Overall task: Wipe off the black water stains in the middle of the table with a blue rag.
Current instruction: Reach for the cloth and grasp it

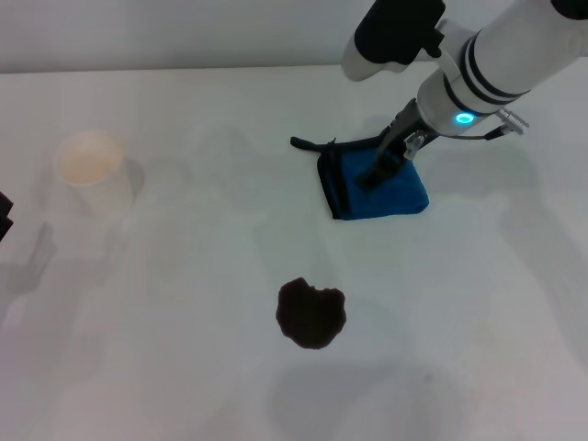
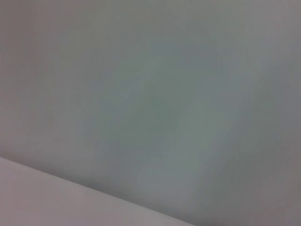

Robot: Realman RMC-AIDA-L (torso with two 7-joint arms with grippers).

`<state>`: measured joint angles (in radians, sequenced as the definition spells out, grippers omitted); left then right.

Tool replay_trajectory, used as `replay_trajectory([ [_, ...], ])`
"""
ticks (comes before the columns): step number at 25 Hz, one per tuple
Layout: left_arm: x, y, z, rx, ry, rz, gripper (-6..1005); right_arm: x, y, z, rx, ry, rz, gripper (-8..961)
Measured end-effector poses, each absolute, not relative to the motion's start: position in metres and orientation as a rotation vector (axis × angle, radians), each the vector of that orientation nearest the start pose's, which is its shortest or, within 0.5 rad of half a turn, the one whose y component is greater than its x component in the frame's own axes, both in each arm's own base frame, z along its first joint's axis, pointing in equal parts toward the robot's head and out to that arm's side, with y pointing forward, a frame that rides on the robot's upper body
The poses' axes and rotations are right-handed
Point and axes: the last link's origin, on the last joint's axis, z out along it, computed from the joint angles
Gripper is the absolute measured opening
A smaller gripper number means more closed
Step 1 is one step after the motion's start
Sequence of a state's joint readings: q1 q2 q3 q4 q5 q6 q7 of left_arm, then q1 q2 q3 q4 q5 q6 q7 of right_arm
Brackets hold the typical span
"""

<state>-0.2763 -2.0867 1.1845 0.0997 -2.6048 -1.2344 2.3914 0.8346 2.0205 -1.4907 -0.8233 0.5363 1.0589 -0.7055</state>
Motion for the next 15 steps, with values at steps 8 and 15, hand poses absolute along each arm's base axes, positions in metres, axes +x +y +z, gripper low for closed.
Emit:
replay_trajectory([
  [8,-0.371,0.270,-0.016,-1.647,-0.961,-0.907,859,0.210,0.427,-0.043,-2.476,0.658,-0.557,855],
  [15,-0.370,0.270,-0.016,-1.650,-0.960,-0.907,860,0.217,0.428,-0.045,-2.457,0.686,-0.559,855],
])
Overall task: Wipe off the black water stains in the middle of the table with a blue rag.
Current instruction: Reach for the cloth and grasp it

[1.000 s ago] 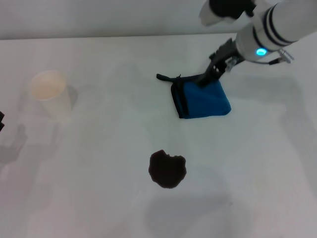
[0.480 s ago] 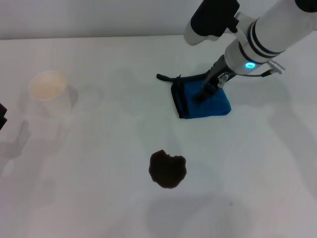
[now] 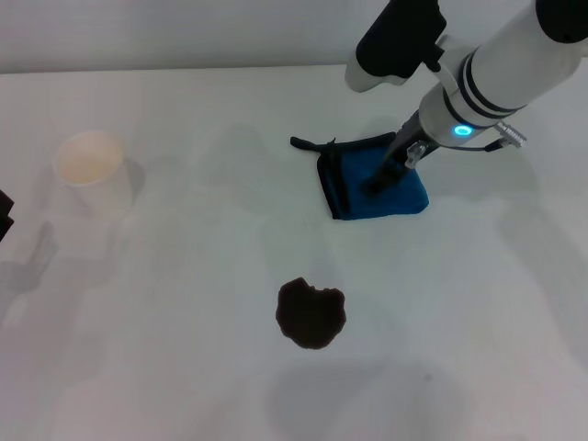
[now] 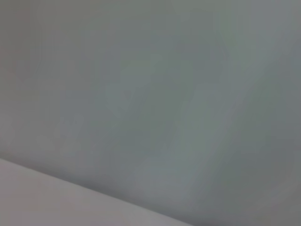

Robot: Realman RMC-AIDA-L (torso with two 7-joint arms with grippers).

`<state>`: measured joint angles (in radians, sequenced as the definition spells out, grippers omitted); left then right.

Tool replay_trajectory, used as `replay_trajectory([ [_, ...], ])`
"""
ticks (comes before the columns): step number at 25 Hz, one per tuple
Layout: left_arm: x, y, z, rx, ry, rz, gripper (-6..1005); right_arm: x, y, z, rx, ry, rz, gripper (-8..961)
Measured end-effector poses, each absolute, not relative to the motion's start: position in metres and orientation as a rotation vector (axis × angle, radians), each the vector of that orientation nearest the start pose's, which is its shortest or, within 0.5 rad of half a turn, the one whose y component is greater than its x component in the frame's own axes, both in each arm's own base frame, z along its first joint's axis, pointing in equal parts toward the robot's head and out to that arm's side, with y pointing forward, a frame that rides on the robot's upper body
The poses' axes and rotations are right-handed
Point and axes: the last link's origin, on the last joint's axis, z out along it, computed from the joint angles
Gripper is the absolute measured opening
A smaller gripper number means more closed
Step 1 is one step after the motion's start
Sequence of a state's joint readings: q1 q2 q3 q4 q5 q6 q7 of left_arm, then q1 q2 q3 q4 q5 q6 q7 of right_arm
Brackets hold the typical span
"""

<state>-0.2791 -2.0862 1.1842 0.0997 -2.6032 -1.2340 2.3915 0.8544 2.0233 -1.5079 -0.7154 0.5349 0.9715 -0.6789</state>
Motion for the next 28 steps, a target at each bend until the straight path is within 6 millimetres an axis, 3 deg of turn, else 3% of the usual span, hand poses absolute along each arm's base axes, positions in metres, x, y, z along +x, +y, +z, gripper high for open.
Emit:
replay_trajectory([
  [12,-0.368,0.272,-0.017,-1.659,-0.957,-0.908,860,0.227,0.426,-0.050,-2.447,0.722,-0.579,856],
  [17,-0.368,0.272,-0.017,-1.660,-0.957,-0.908,859,0.228,0.426,-0.050,-2.446,0.725,-0.586,774],
  [28,-0.367,0.274,-0.018,-1.663,-0.960,-0.915,860,0.231,0.425,-0.048,-2.445,0.730,-0.610,333],
])
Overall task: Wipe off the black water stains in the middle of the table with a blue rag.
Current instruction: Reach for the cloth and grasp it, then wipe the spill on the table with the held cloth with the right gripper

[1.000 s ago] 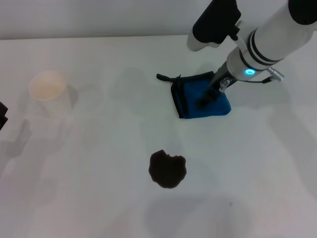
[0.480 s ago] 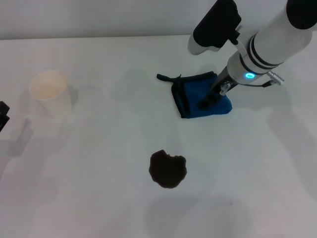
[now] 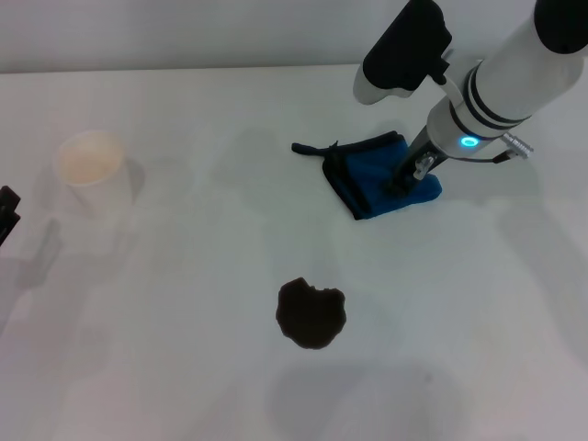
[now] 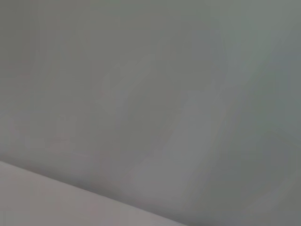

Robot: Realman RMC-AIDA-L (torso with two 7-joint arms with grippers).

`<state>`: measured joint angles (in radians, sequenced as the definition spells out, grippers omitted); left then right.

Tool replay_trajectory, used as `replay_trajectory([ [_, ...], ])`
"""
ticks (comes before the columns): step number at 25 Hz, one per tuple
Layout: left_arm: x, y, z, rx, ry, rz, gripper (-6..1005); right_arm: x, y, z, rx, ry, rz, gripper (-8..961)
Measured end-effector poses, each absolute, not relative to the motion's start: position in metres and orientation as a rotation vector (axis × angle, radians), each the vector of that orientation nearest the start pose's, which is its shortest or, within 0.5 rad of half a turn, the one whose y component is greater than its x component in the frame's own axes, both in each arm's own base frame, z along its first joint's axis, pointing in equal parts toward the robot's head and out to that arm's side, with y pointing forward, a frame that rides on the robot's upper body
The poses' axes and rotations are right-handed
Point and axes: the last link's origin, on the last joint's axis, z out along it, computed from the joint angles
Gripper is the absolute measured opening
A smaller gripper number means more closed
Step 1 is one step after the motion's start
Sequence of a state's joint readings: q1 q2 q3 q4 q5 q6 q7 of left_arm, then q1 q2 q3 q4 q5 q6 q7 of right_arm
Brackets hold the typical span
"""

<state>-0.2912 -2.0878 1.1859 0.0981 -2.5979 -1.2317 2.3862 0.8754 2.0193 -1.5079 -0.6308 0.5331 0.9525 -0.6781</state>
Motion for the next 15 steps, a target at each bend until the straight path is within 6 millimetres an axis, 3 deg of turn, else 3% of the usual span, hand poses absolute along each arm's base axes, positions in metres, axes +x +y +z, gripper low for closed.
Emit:
replay_trajectory([
  [8,-0.3651,0.2750,-0.0187,-1.665,-0.960,-0.920,859,0.2306,0.4259,-0.0469,-2.444,0.728,-0.611,147],
  [15,-0.3656,0.2751,-0.0178,-1.665,-0.959,-0.919,860,0.2242,0.4229,-0.0415,-2.474,0.742,-0.591,101],
])
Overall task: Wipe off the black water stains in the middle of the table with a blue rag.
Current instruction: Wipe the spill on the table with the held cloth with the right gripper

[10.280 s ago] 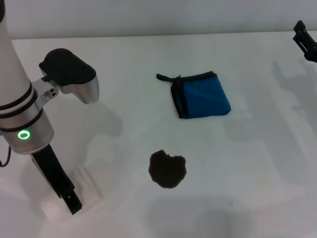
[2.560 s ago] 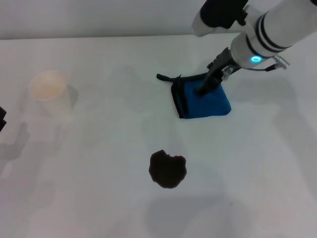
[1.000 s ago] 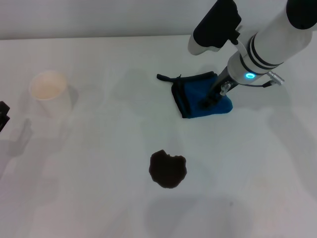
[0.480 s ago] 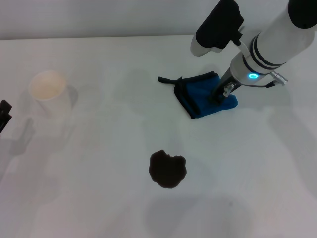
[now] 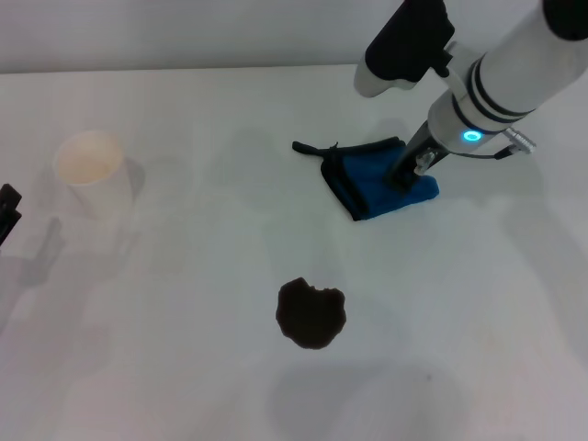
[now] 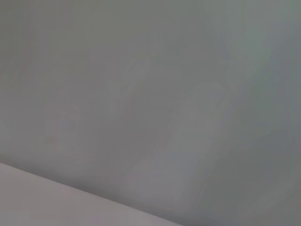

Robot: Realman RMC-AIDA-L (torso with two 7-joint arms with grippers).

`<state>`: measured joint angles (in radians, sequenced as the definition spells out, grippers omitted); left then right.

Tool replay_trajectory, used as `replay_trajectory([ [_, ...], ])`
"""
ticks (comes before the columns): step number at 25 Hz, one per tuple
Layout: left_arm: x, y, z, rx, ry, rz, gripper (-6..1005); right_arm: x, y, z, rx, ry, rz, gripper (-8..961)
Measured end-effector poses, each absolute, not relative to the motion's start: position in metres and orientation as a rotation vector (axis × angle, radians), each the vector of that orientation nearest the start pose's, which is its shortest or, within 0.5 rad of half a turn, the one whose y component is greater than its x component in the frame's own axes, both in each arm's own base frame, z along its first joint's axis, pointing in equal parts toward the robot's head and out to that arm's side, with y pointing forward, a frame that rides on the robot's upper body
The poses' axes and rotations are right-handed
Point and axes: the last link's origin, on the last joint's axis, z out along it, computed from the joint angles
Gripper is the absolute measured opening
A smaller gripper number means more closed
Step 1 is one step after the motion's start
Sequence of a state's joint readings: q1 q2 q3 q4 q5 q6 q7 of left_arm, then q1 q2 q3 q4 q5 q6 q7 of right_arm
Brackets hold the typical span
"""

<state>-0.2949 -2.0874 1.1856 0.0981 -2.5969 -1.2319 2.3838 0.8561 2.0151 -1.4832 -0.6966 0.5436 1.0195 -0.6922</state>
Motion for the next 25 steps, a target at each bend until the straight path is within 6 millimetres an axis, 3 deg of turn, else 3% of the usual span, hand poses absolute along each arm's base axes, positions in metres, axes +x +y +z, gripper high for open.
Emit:
replay_trajectory([
  [16,-0.362,0.282,-0.016,-1.673,-0.943,-0.925,859,0.213,0.376,-0.051,-2.818,0.856,-0.499,75],
  [25,-0.360,0.286,-0.017,-1.681,-0.942,-0.926,860,0.220,0.355,-0.067,-2.894,0.893,-0.514,71],
])
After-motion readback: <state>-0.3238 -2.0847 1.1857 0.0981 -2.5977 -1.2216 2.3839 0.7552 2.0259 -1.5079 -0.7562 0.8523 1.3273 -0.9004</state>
